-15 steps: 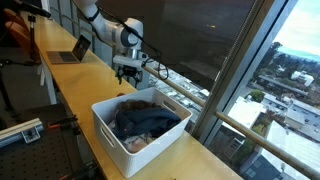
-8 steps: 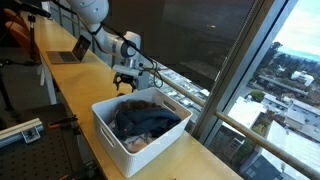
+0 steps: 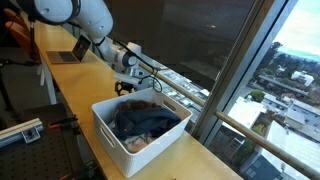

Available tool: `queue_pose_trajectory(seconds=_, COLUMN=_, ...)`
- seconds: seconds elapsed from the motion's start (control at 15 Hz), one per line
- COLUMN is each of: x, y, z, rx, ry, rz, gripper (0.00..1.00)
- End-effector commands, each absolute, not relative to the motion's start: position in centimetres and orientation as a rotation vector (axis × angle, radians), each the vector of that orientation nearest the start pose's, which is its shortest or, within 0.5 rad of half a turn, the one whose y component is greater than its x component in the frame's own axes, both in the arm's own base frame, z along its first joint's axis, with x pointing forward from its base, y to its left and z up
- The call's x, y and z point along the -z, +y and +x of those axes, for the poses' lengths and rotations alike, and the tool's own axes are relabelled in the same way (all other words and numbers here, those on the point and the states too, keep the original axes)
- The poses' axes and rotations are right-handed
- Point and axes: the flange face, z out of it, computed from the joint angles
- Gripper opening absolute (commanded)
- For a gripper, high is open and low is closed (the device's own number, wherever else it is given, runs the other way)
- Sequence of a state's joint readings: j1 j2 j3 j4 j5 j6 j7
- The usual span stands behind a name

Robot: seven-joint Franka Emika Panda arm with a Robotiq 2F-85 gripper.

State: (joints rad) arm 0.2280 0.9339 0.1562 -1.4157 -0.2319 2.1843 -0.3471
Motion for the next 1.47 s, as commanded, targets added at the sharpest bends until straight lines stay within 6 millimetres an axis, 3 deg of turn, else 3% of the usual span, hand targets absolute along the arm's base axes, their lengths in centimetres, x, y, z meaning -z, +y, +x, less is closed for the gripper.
queue_pose_trajectory(seconds=0.0, x=-12.7, y=24.6, z=66.5, rx=-0.274, ry=-1.266, rz=-2.913, gripper=0.42)
queue_pose_trajectory(seconds=0.2, x=-15.5, y=25.0, z=66.0, rx=-0.256, ry=-1.261, rz=-2.913, gripper=0.21)
queue_pose_trajectory(seconds=0.4, x=-21.0, y=24.4, z=66.5, rx=-0.176, ry=-1.245, rz=-2.933, gripper=0.02)
queue_pose_trajectory(seconds=0.47, x=-23.1, y=23.8, z=67.0, rx=-0.139, ry=-1.235, rz=-2.946, gripper=0.04)
queue_pose_trajectory(seconds=0.73, x=-32.4, y=19.0, z=69.5, rx=0.042, ry=-1.140, rz=-3.033, gripper=0.04)
queue_pose_trajectory(seconds=1.0, x=-40.1, y=10.3, z=71.4, rx=0.170, ry=-0.977, rz=-3.130, gripper=0.04)
queue_pose_trajectory(seconds=1.2, x=-41.8, y=4.6, z=71.9, rx=0.194, ry=-0.853, rz=-3.183, gripper=0.04)
queue_pose_trajectory(seconds=1.4, x=-40.4, y=1.6, z=71.7, rx=0.164, ry=-0.768, rz=-3.198, gripper=0.04)
